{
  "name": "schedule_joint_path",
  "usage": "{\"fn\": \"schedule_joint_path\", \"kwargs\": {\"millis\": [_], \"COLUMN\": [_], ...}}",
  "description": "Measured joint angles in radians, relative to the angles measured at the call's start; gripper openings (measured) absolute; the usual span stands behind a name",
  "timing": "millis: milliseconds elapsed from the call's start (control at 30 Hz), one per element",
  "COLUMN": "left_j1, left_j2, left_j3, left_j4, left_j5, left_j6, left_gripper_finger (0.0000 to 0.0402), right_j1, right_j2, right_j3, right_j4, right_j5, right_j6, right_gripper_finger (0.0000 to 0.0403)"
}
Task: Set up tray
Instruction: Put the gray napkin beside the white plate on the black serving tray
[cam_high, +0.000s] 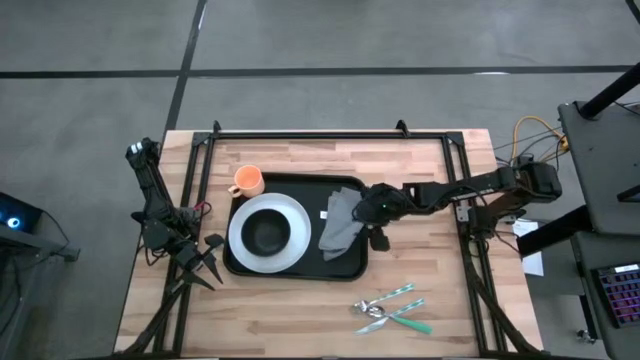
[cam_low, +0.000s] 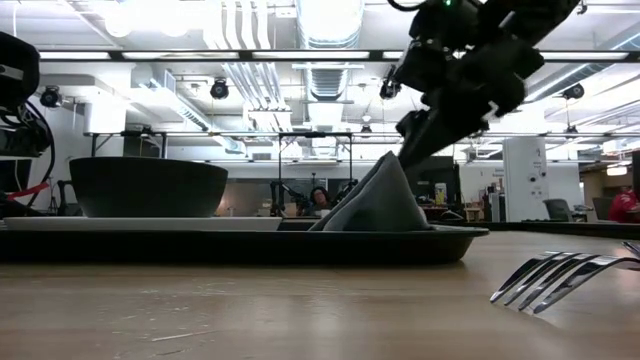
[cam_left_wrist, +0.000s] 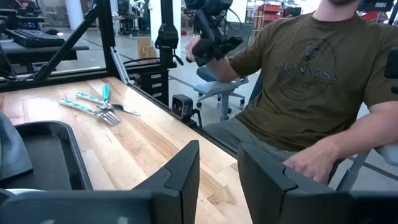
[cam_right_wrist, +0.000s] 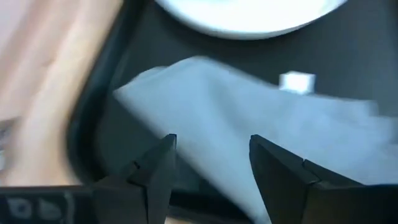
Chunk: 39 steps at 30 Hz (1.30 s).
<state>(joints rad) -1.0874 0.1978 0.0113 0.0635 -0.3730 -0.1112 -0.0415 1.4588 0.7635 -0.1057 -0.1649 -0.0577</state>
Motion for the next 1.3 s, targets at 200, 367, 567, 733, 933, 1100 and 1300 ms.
{"fn": "schedule_joint_path", "kwargs": {"millis": [200, 367, 567, 733, 933, 1100, 1300], "left_j1": [0.000, 0.000, 0.000, 0.000, 0.000, 0.000, 0.000], "left_j2": [0.000, 0.000, 0.000, 0.000, 0.000, 0.000, 0.000], "left_j3": [0.000, 0.000, 0.000, 0.000, 0.000, 0.000, 0.000], "left_j4": [0.000, 0.000, 0.000, 0.000, 0.000, 0.000, 0.000], "left_j5": [0.000, 0.000, 0.000, 0.000, 0.000, 0.000, 0.000], "left_j6": [0.000, 0.000, 0.000, 0.000, 0.000, 0.000, 0.000], "left_gripper_finger": [0.0091, 0.0091, 0.0091, 0.0091, 0.0091, 0.0091, 0.0091], "right_j1": [-0.001, 0.013, 0.018, 0.012, 0.013, 0.010, 0.008], "right_j2": [0.016, 0.083, 0.165, 0.214, 0.301, 0.366, 0.405], "right_j3": [0.002, 0.005, 0.046, 0.109, 0.211, 0.251, 0.274], "right_j4": [0.121, 0.127, 0.100, 0.023, -0.162, -0.177, -0.175], "right_j5": [0.145, 0.085, 0.030, 0.079, 0.183, 0.191, 0.155], "right_j6": [0.037, 0.033, 0.021, 0.111, 0.162, 0.157, 0.068], "right_gripper_finger": [0.0192, 0.0192, 0.0189, 0.0189, 0.0189, 0.0189, 0.0189]}}
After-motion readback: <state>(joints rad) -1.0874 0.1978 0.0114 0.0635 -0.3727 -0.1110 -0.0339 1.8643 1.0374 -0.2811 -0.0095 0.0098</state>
